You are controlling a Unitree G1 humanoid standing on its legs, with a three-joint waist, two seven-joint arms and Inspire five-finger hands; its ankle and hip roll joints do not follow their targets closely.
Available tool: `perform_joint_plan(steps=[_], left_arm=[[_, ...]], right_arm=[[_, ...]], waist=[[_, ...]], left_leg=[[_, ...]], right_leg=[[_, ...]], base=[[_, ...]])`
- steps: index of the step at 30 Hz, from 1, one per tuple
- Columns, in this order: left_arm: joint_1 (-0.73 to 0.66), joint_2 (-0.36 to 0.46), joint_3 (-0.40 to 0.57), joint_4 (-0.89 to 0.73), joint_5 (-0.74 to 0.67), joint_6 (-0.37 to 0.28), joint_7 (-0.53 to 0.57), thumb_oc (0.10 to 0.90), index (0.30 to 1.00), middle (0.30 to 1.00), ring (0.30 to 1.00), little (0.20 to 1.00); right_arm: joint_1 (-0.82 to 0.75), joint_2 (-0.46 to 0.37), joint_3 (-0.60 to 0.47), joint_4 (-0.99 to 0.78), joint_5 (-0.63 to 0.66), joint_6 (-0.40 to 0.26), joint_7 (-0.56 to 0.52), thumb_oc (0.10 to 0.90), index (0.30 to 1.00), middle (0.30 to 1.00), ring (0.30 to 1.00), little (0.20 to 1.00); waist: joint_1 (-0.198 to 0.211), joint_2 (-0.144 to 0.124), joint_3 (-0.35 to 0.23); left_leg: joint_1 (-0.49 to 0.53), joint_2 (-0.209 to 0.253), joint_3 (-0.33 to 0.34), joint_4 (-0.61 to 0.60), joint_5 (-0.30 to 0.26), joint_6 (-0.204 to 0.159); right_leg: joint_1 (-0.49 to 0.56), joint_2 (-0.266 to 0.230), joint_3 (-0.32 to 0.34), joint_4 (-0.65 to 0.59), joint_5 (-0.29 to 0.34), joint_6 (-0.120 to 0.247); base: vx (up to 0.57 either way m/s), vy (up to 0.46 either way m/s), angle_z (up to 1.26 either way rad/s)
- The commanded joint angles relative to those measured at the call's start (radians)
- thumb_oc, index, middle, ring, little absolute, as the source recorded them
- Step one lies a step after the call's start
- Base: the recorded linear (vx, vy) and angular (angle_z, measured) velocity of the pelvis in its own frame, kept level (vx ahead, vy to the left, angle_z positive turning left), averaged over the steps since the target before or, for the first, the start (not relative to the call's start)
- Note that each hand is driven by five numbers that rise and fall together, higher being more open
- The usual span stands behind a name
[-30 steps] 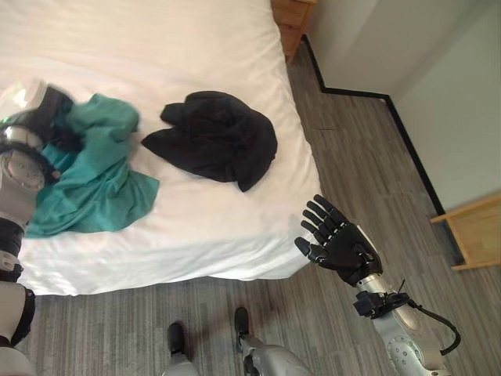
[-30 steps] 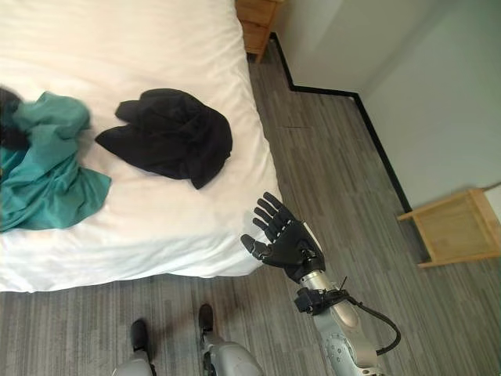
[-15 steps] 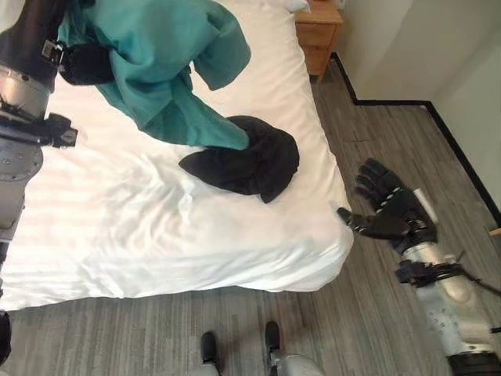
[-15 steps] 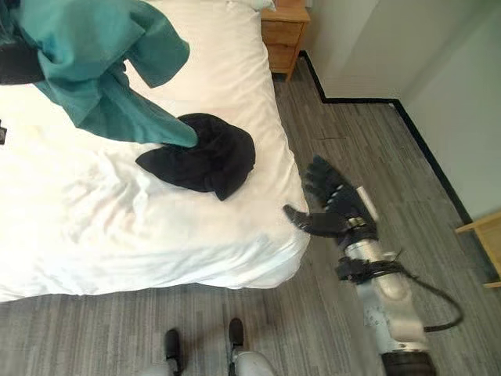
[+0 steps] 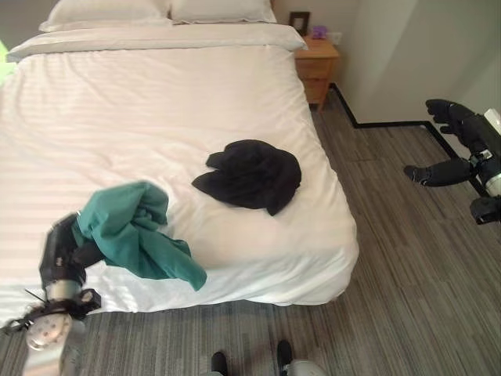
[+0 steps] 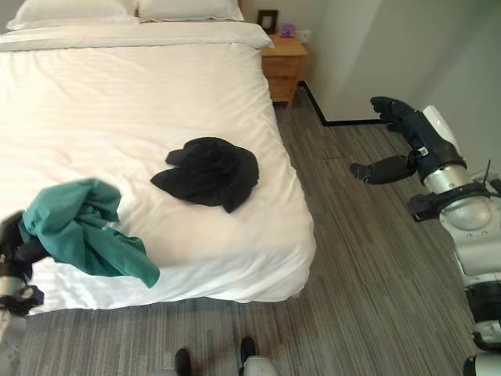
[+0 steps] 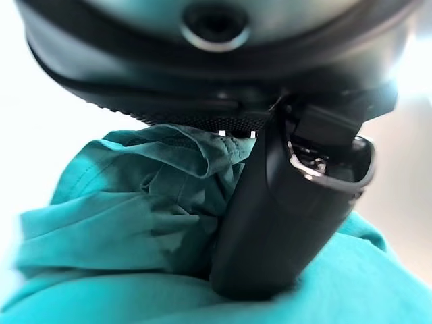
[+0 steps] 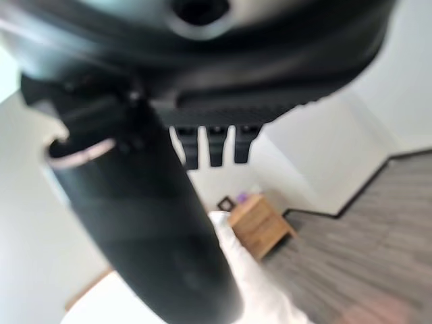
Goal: Pick up bed clothes into laundry basket.
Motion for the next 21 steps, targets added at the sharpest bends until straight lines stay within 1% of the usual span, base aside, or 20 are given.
perform_joint_plan(steps=[1,2,3,5,6,7,8,9,10,11,12,13,14,15,16,17,18,19,20,21], left_arm=[[-0.067,0.079,0.077,-0.156,-0.074,-0.132,-0.028,0.4,0.3,0.3,0.3,0.3],[-0.091,0.082,0.058,-0.166,-0.098,-0.141,-0.032,0.4,0.3,0.3,0.3,0.3],[-0.092,0.082,0.057,-0.164,-0.099,-0.142,-0.032,0.4,0.3,0.3,0.3,0.3],[-0.123,0.097,0.012,-0.169,-0.096,-0.149,-0.032,0.4,0.3,0.3,0.3,0.3],[-0.142,0.088,-0.024,-0.174,-0.089,-0.166,-0.017,0.4,0.3,0.3,0.3,0.3],[-0.16,0.092,-0.017,-0.209,-0.085,-0.15,-0.028,0.4,0.3,0.3,0.3,0.3],[-0.159,0.092,-0.016,-0.21,-0.084,-0.149,-0.027,0.4,0.3,0.3,0.3,0.3],[-0.162,0.068,-0.041,-0.21,-0.101,-0.151,-0.035,0.4,0.3,0.3,0.3,0.3],[-0.168,0.029,-0.078,-0.198,-0.145,-0.156,-0.054,0.4,0.3,0.3,0.3,0.3],[-0.169,0.027,-0.08,-0.197,-0.146,-0.157,-0.055,0.4,0.3,0.3,0.3,0.3],[-0.174,0.014,-0.095,-0.188,-0.156,-0.152,-0.06,0.4,0.3,0.3,0.3,0.3],[-0.182,0.013,-0.105,-0.183,-0.156,-0.15,-0.057,0.4,0.3,0.3,0.3,0.3],[-0.175,0.02,-0.113,-0.185,-0.15,-0.139,-0.061,0.4,0.3,0.3,0.3,0.3],[-0.175,0.021,-0.114,-0.185,-0.151,-0.139,-0.062,0.4,0.3,0.3,0.3,0.3],[-0.169,0.016,-0.125,-0.18,-0.154,-0.133,-0.069,0.4,0.3,0.3,0.3,0.3],[-0.162,0.02,-0.124,-0.171,-0.158,-0.123,-0.077,0.4,0.3,0.3,0.3,0.3],[-0.141,0.026,-0.13,-0.175,-0.142,-0.111,-0.083,0.4,0.3,0.3,0.3,0.3],[-0.133,0.029,-0.129,-0.171,-0.135,-0.108,-0.081,0.4,0.3,0.3,0.3,0.3],[-0.133,0.03,-0.13,-0.171,-0.134,-0.108,-0.081,0.4,0.3,0.3,0.3,0.3],[-0.128,0.042,-0.129,-0.168,-0.113,-0.104,-0.077,0.4,0.3,0.3,0.3,0.3]], right_arm=[[-0.204,-0.072,0.015,-0.018,-0.053,-0.053,-0.068,0.8,0.9,0.9,0.9,0.9],[-0.218,-0.095,0.037,-0.018,-0.06,-0.057,-0.065,0.8,0.9,0.9,0.9,0.9],[-0.221,-0.096,0.04,-0.016,-0.06,-0.058,-0.065,0.8,0.9,0.9,0.9,0.9],[-0.228,-0.124,0.072,0.017,-0.071,-0.059,-0.074,0.8,0.9,0.9,0.9,0.9],[-0.21,-0.13,0.081,0.035,-0.092,-0.068,-0.096,0.8,0.9,0.9,0.9,0.9],[-0.229,-0.177,0.084,-0.001,-0.103,-0.05,-0.051,0.8,0.9,0.9,0.9,0.9],[-0.231,-0.177,0.086,-0.001,-0.103,-0.05,-0.05,0.8,0.9,0.9,0.9,0.9],[-0.248,-0.177,0.111,0.024,-0.093,-0.052,-0.048,0.8,0.9,0.9,0.9,0.9],[-0.266,-0.186,0.125,0.072,-0.083,-0.066,-0.069,0.8,0.9,0.9,0.9,0.9],[-0.27,-0.189,0.129,0.075,-0.082,-0.068,-0.07,0.8,0.9,0.9,0.9,0.9],[-0.277,-0.193,0.134,0.087,-0.076,-0.072,-0.078,0.8,0.9,0.9,0.9,0.9],[-0.264,-0.201,0.124,0.094,-0.069,-0.075,-0.082,0.8,0.9,0.9,0.9,0.9],[-0.247,-0.212,0.114,0.114,-0.077,-0.082,-0.085,0.8,0.9,0.9,0.9,0.9],[-0.243,-0.213,0.109,0.114,-0.077,-0.083,-0.085,0.8,0.9,0.9,0.9,0.9],[-0.225,-0.218,0.109,0.123,-0.086,-0.09,-0.082,0.8,0.9,0.9,0.9,0.9],[-0.205,-0.226,0.098,0.135,-0.093,-0.086,-0.078,0.8,0.9,0.9,0.9,0.9],[-0.178,-0.234,0.089,0.115,-0.121,-0.093,-0.06,0.8,0.9,0.9,0.9,0.9],[-0.17,-0.231,0.083,0.113,-0.124,-0.097,-0.062,0.8,0.9,0.9,0.9,0.9],[-0.165,-0.231,0.079,0.112,-0.124,-0.097,-0.062,0.8,0.9,0.9,0.9,0.9],[-0.164,-0.222,0.085,0.113,-0.137,-0.101,-0.059,0.8,0.9,0.9,0.9,0.9]], waist=[[0.042,-0.017,-0.026],[0.029,-0.027,-0.025],[0.026,-0.025,-0.023],[0.008,-0.039,-0.024],[0.0,-0.053,-0.027],[0.028,-0.08,-0.038],[0.026,-0.076,-0.041],[0.03,-0.079,-0.049],[0.042,-0.083,-0.057],[0.035,-0.083,-0.053],[0.038,-0.084,-0.052],[0.031,-0.078,-0.048],[0.03,-0.074,-0.043],[0.03,-0.074,-0.043],[0.024,-0.068,-0.042],[0.023,-0.06,-0.047],[0.032,-0.046,-0.052],[0.034,-0.039,-0.055],[0.033,-0.039,-0.056],[0.04,-0.033,-0.057]], left_leg=[[0.005,0.003,-0.138,0.117,-0.153,-0.013],[0.025,0.004,-0.181,0.108,-0.162,-0.037],[0.028,0.005,-0.185,0.107,-0.162,-0.037],[0.042,0.004,-0.235,0.101,-0.171,-0.05],[0.046,0.01,-0.256,0.101,-0.174,-0.061],[0.027,0.012,-0.295,0.123,-0.174,-0.077],[0.031,0.015,-0.297,0.125,-0.184,-0.075],[0.033,0.025,-0.313,0.12,-0.18,-0.079],[0.013,0.048,-0.304,0.144,-0.162,-0.102],[0.005,0.044,-0.312,0.148,-0.153,-0.106],[-0.012,0.056,-0.3,0.176,-0.13,-0.115],[-0.026,0.07,-0.291,0.2,-0.126,-0.12],[-0.045,0.094,-0.23,0.203,-0.099,-0.131],[-0.045,0.096,-0.233,0.203,-0.099,-0.132],[-0.051,0.124,-0.169,0.18,-0.087,-0.133],[-0.044,0.133,-0.165,0.155,-0.087,-0.138],[-0.037,0.145,-0.184,0.121,-0.076,-0.144],[-0.035,0.149,-0.192,0.104,-0.071,-0.144],[-0.034,0.15,-0.194,0.101,-0.069,-0.144],[-0.034,0.152,-0.2,0.071,-0.057,-0.141]], right_leg=[[-0.068,-0.084,0.026,0.036,0.087,0.04],[-0.073,-0.097,0.065,-0.087,0.081,0.042],[-0.064,-0.098,0.06,-0.096,0.083,0.042],[-0.065,-0.072,0.131,-0.2,0.093,0.051],[-0.061,-0.057,0.166,-0.213,0.094,0.049],[-0.043,-0.069,0.149,-0.192,0.096,0.045],[-0.038,-0.067,0.144,-0.191,0.084,0.046],[-0.032,-0.064,0.132,-0.187,0.089,0.04],[0.008,-0.066,0.086,-0.207,0.081,0.029],[0.009,-0.07,0.08,-0.211,0.093,0.028],[0.034,-0.074,0.056,-0.224,0.087,0.022],[0.065,-0.072,0.031,-0.243,0.077,0.017],[0.091,-0.074,-0.016,-0.27,0.074,0.011],[0.095,-0.073,-0.019,-0.273,0.076,0.011],[0.109,-0.08,-0.05,-0.286,0.073,0.011],[0.119,-0.072,-0.065,-0.301,0.072,0.009],[0.128,-0.06,-0.073,-0.315,0.072,0.008],[0.131,-0.058,-0.079,-0.322,0.073,0.009],[0.132,-0.057,-0.081,-0.323,0.074,0.009],[0.127,-0.054,-0.086,-0.336,0.081,0.012]], base=[[0.35,-0.239,0.67],[0.21,-0.126,0.5],[0.27,-0.18,0.77],[0.2,-0.165,0.9],[0.14,-0.353,0.98],[0.12,-0.287,1.07],[0.08,-0.292,1.18],[0.18,-0.261,1.17],[0.1,-0.277,0.91],[0.08,-0.248,0.67],[0.04,-0.133,0.61],[0.08,-0.252,0.94],[0.05,-0.181,0.93],[-0.04,-0.189,0.82],[-0.02,-0.075,0.61],[0.01,-0.113,0.69],[0.06,-0.065,0.74],[0.04,-0.053,0.59],[0.0,-0.015,0.35],[0.0,-0.005,0.2]])
